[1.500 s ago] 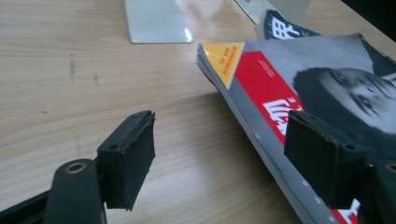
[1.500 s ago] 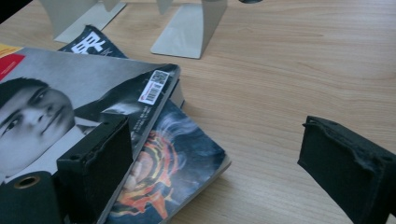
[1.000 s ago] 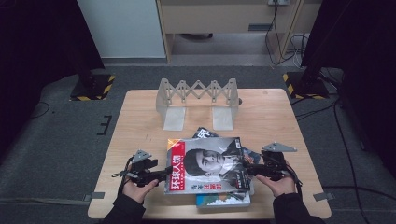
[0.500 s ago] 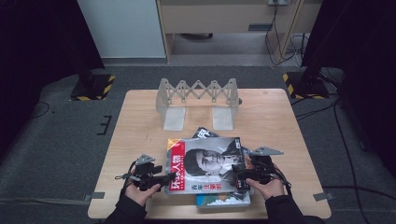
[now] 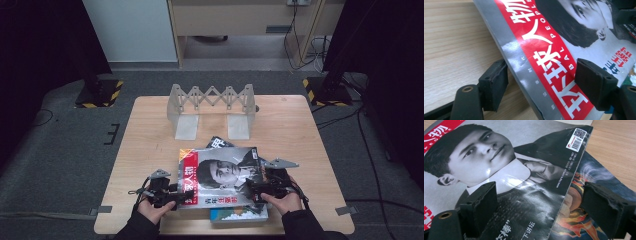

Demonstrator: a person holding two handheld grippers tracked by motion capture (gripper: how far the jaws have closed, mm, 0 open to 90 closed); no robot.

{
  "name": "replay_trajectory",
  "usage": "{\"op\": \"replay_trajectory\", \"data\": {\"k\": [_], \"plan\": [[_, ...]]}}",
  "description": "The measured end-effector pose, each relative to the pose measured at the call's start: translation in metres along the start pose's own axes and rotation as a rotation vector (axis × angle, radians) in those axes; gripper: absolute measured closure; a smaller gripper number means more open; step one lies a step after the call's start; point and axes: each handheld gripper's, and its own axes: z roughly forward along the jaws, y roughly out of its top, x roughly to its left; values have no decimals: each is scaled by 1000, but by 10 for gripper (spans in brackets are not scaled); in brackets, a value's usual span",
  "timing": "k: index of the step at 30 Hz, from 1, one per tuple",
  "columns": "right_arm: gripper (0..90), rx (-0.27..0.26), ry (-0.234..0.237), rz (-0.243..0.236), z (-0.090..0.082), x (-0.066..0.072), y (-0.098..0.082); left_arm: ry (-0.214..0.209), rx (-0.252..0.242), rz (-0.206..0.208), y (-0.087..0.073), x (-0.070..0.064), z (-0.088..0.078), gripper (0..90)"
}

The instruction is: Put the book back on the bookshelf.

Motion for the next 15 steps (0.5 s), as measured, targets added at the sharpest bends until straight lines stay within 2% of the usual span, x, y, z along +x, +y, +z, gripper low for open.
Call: {"op": "replay_trajectory", "data": {"k": [7, 15], "plan": [[125, 2, -2, 0, 1, 1, -1, -65, 20, -31, 2, 2, 5, 273], [118, 1, 2, -40, 3, 5, -1, -77, -36, -35, 3, 1, -6, 392]]}}
